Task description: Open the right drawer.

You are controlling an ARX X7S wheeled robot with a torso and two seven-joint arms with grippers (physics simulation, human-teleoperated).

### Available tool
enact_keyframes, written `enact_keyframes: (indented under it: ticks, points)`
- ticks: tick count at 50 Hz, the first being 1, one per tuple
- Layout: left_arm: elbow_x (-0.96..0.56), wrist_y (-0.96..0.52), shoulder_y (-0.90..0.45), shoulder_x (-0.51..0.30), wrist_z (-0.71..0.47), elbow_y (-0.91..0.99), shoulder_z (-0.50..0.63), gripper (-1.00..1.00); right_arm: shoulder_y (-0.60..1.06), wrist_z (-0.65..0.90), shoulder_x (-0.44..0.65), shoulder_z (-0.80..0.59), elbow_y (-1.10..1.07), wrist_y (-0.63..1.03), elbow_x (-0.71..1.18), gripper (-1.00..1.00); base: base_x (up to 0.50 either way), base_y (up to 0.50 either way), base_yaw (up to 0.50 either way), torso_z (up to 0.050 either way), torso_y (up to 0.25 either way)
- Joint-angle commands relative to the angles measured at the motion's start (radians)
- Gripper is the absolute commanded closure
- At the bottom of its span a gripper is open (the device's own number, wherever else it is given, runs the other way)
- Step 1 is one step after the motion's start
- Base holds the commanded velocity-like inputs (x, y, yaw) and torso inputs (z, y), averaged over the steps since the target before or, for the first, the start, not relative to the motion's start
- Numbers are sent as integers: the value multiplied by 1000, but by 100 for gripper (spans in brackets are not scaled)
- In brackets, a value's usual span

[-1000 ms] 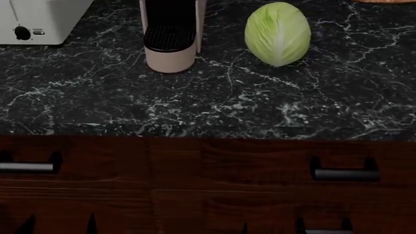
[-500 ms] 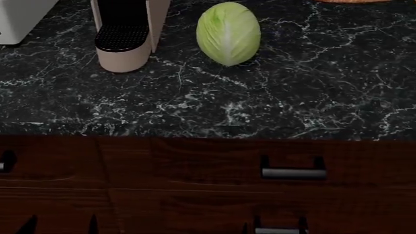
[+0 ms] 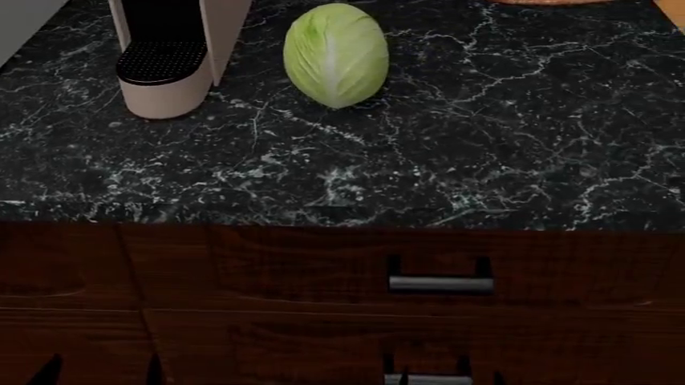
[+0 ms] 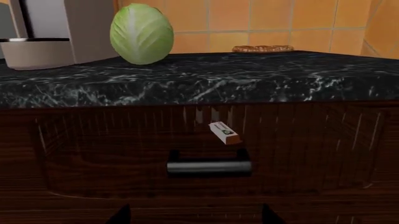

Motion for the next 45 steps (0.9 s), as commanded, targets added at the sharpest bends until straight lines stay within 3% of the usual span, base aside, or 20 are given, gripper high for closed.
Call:
enact_keyframes:
  ticks: [1, 9, 45]
  points:
    - [-12, 3, -1, -6, -6, -2, 3, -100, 1, 8, 5, -8, 1, -1, 5, -100, 0, 0, 0, 0, 0]
    - [7, 10, 4, -17, -8, 7, 21, -100, -1, 12, 10, -13, -2, -5, 9, -100, 0, 0, 0, 0, -23]
    - [-10, 15, -2, -32, -24, -2, 40, -100, 2, 30, 25, -28, -1, -12, 33, -100, -1, 0, 0, 0, -250]
